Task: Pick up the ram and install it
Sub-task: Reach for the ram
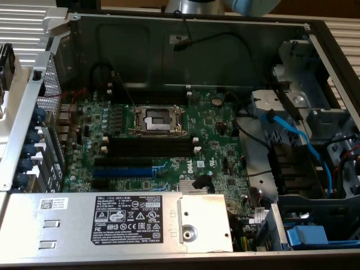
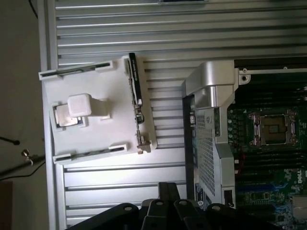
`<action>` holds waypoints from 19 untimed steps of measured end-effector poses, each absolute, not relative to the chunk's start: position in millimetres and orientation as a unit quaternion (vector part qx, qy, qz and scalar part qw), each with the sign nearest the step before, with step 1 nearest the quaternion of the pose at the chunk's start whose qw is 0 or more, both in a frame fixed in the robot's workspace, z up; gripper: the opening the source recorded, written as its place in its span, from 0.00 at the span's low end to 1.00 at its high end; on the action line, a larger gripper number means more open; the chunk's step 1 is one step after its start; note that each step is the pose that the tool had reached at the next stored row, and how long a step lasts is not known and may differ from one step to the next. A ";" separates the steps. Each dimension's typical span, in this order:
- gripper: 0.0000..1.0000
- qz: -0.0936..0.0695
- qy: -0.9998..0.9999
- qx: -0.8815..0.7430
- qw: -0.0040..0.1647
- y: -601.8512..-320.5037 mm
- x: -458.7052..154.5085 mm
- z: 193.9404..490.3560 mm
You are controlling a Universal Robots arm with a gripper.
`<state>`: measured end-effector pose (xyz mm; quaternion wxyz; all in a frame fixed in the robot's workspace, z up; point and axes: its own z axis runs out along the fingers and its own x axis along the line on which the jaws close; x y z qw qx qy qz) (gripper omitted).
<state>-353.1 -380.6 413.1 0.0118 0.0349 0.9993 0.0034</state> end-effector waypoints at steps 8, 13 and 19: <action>0.10 0.004 0.999 0.035 0.012 -380.1 -389.2 415.0; 0.10 0.004 0.999 0.035 0.012 -379.1 -412.3 415.7; 0.10 0.004 0.999 0.035 0.012 -376.4 -438.6 415.9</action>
